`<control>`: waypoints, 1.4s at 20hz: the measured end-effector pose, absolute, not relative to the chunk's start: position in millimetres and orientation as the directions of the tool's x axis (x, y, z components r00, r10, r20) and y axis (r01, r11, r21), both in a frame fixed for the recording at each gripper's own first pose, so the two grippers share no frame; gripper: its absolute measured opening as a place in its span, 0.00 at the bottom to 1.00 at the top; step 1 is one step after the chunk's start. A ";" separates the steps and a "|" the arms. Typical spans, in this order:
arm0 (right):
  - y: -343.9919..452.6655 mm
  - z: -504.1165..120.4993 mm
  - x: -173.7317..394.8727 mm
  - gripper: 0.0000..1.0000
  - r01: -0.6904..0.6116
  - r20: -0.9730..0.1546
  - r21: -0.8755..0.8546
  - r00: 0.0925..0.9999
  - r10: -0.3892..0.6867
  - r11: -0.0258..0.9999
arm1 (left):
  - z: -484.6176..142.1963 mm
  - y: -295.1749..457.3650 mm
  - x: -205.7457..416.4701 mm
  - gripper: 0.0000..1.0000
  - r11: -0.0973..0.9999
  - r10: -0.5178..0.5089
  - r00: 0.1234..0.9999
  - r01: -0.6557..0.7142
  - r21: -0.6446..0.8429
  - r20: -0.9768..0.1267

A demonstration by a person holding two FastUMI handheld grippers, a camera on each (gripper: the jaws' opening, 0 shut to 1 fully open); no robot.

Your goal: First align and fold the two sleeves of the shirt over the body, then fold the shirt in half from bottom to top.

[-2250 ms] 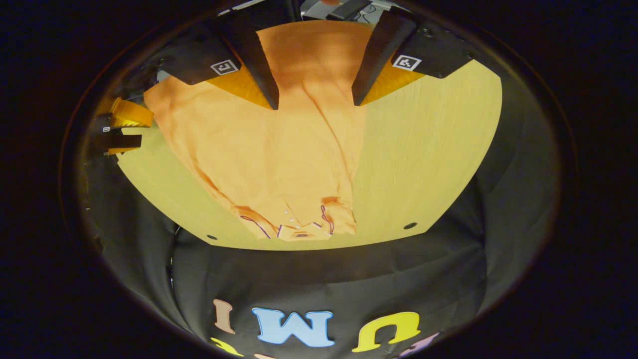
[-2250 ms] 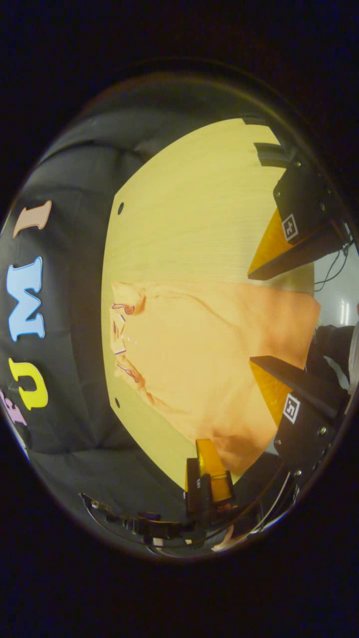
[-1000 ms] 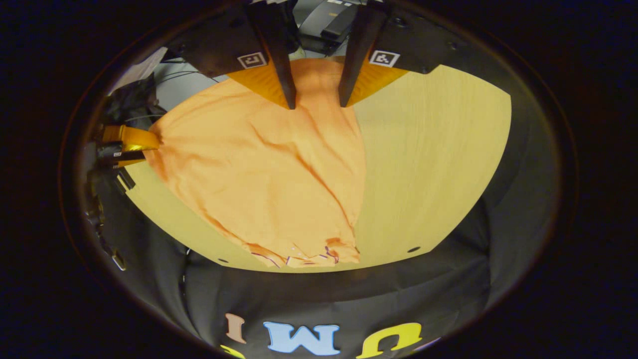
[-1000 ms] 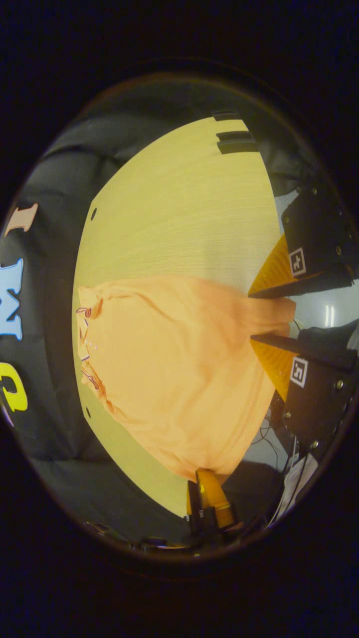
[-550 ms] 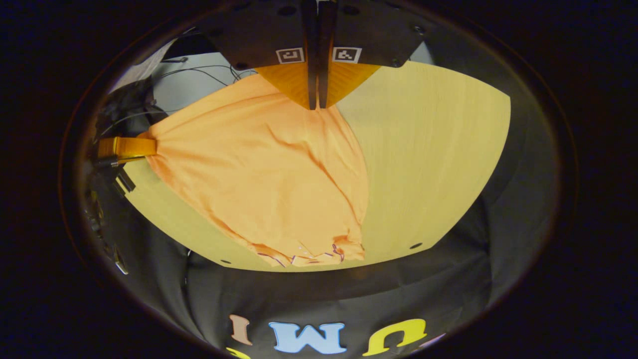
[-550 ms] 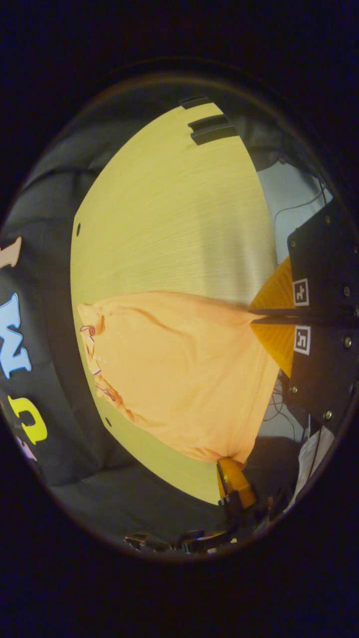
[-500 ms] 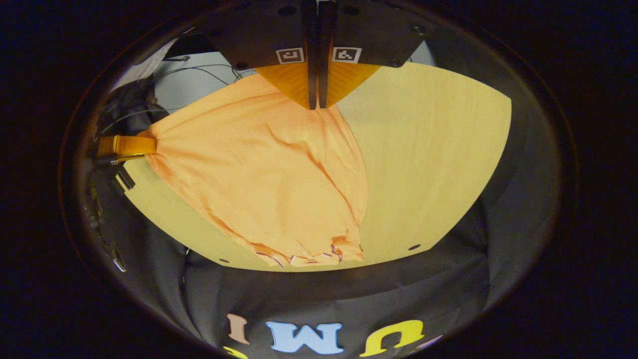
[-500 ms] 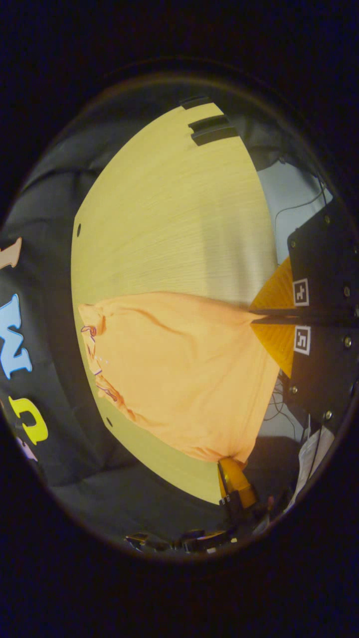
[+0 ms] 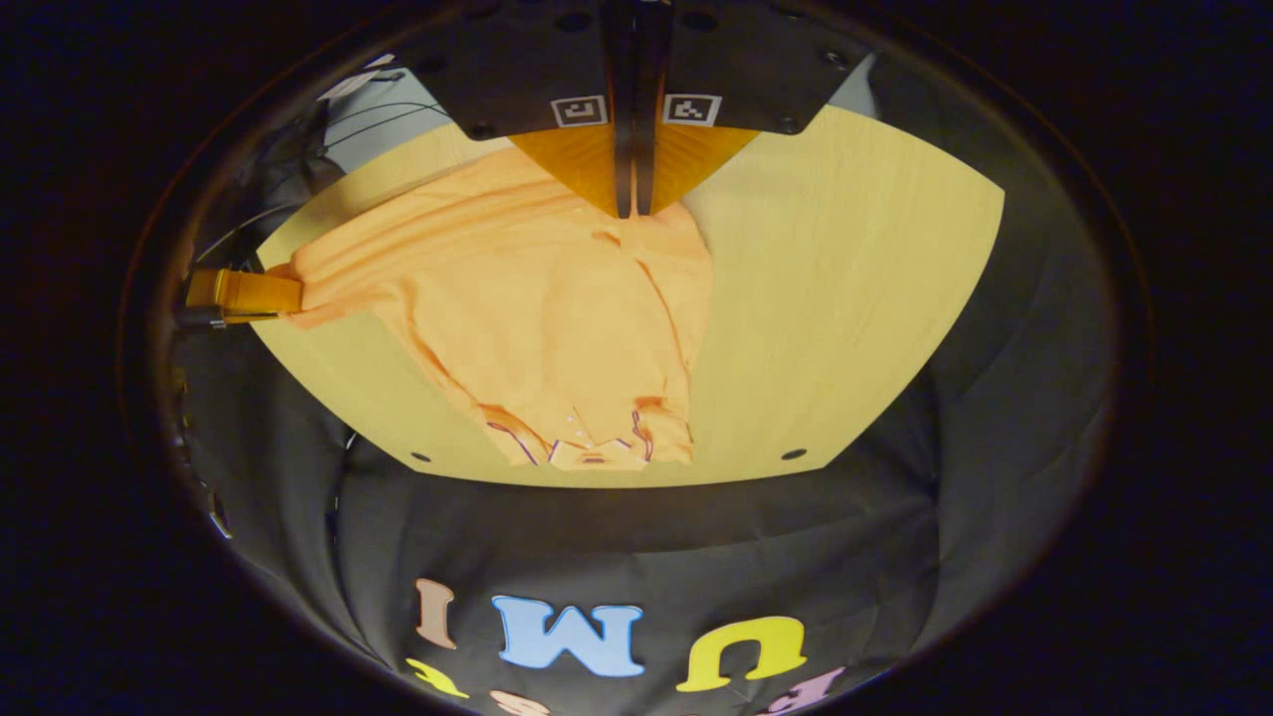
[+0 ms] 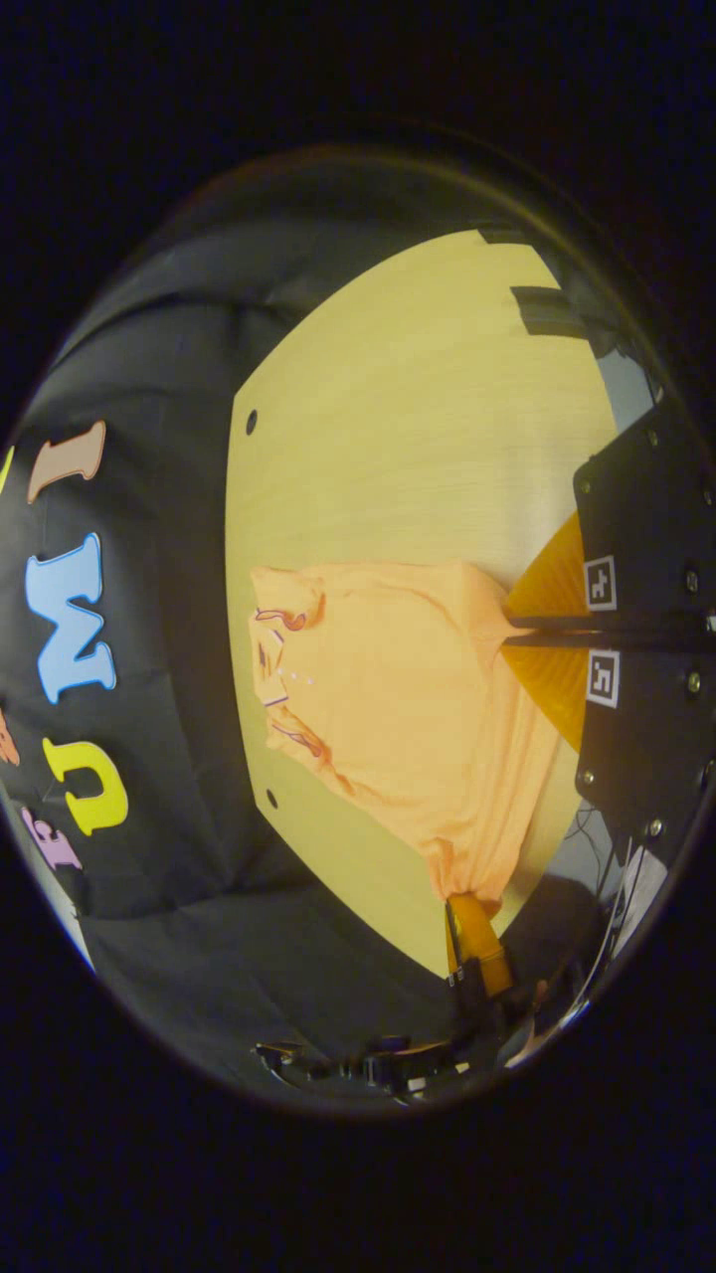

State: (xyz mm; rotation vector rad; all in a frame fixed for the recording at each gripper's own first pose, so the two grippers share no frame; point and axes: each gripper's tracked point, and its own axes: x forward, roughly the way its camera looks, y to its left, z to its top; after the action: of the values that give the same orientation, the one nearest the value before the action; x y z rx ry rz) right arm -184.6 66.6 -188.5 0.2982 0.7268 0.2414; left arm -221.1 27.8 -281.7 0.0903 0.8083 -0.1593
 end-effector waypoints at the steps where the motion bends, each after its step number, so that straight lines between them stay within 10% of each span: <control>1: 63.9 -180.8 -173.6 0.00 -0.115 -0.602 0.346 0.734 0.314 0.931 | -275.2 26.0 -208.8 0.06 0.984 -0.112 0.694 0.180 0.020 -0.712; 28: 41.7 -127.9 138.9 0.00 -0.024 -0.559 0.270 0.810 0.177 0.963 | -244.6 9.7 127.7 0.06 0.980 -0.177 0.792 0.194 -0.034 -0.585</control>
State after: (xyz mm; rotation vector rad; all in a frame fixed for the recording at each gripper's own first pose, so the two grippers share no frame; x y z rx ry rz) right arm 138.9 41.7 -127.9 0.2567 0.6193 0.1089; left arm 127.7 9.7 -244.6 0.0283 0.6260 -0.1992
